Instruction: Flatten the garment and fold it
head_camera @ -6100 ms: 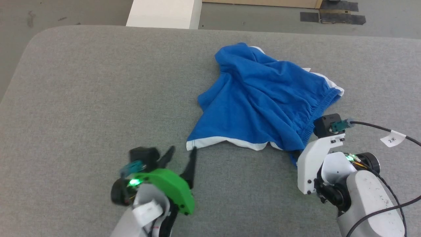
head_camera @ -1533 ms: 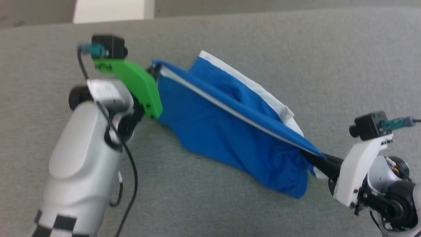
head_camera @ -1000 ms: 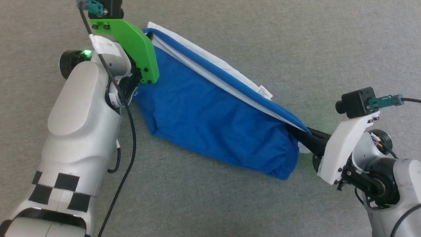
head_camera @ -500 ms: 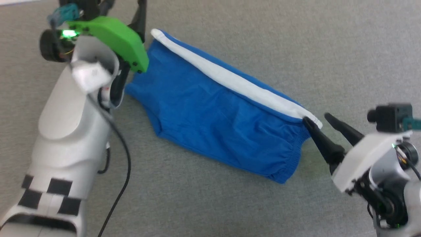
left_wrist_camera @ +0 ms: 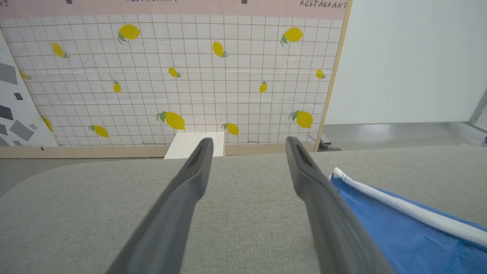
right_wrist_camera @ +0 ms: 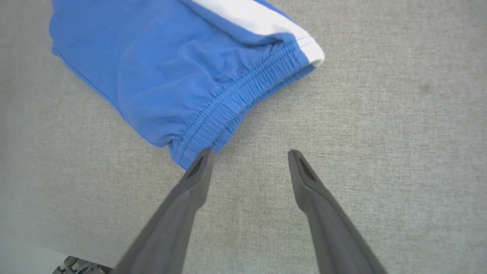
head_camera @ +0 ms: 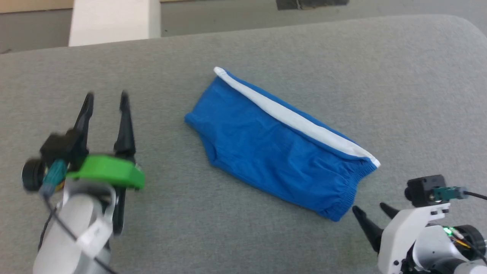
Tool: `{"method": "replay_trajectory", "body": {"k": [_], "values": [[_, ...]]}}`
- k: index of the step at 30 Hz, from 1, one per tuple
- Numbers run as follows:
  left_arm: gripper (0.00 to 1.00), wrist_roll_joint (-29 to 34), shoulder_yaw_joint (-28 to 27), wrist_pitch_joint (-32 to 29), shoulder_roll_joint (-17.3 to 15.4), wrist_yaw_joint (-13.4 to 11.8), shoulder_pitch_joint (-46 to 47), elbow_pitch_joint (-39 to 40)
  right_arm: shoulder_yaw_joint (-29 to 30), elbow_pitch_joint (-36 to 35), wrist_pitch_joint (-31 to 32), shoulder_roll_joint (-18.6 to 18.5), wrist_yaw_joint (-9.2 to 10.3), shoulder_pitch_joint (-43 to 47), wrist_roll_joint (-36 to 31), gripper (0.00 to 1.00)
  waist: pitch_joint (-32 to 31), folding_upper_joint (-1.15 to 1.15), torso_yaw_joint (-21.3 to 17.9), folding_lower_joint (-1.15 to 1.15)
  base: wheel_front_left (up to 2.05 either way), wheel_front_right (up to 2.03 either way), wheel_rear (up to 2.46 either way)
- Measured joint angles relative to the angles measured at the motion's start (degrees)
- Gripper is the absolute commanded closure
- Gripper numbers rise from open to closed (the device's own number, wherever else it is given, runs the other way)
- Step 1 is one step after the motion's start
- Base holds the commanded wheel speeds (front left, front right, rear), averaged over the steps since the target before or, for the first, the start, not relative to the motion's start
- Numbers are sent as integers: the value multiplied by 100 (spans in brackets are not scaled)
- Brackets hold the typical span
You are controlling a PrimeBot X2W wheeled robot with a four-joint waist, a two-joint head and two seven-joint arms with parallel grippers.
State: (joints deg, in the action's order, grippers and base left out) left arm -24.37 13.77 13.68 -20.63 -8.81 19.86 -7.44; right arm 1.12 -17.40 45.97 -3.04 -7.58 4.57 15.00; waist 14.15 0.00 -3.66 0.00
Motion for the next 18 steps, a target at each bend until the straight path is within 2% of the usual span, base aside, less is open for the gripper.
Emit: {"method": "replay_trajectory", "body": {"k": [3,7,17,18], "values": [[0,-112,-155,10,-18,-192,-521,431,-31,357,-10,3,1,-99,68,0,-79,0,129,0,0,0,0],[0,-192,-186,-23,-25,-322,-921,842,-36,931,-86,5,1,-435,49,0,-106,0,294,0,0,0,0],[0,-245,-78,-212,-20,-379,-1025,1088,-35,2221,-405,2,0,-1089,-107,0,-8,0,604,0,0,0,0],[0,-254,-54,-249,-21,-368,-1025,1072,-42,2284,-403,-1,0,-1138,-108,51,0,0,619,0,0,0,0]]}}
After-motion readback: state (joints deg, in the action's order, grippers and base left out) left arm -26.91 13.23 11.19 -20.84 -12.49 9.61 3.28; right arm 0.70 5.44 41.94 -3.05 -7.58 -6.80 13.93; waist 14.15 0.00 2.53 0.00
